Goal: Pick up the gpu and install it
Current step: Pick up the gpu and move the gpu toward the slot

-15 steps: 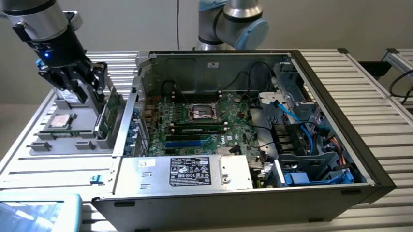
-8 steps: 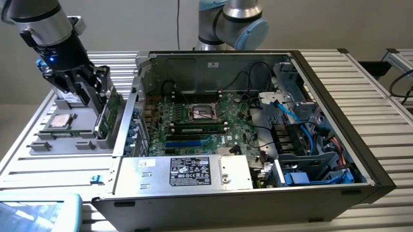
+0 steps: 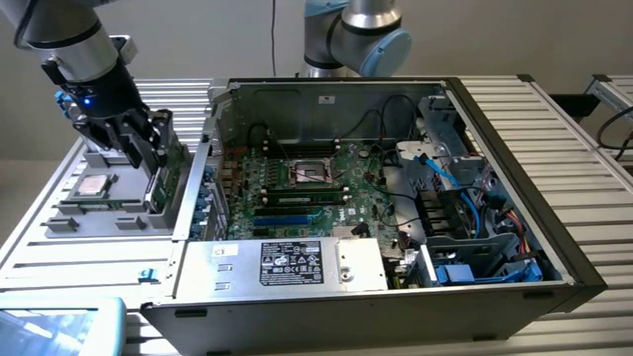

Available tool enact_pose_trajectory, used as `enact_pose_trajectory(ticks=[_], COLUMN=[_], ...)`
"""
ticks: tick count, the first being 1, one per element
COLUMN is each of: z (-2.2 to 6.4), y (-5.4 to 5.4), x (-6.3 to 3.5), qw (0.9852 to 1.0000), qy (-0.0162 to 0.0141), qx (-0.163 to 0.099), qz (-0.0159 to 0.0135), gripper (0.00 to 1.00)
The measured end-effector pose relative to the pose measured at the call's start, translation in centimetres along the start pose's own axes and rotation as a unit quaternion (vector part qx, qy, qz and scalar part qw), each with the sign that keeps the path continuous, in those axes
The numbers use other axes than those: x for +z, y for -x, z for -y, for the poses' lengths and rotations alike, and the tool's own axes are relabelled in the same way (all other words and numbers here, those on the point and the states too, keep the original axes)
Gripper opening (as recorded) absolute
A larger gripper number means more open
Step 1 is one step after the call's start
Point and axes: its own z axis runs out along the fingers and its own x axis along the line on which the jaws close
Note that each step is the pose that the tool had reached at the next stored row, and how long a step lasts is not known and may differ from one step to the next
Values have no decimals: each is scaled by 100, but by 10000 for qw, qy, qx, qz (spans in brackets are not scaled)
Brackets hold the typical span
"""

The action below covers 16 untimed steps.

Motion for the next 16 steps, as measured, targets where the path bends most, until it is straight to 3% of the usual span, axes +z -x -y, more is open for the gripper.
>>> enact_pose_trajectory(ticks=[9,16], z=[25,33], y=[26,34], x=[161,250], qw=[10000,9999], qy=[21,73], qx=[-23,-77], qz=[-3,-30], gripper=[49,49])
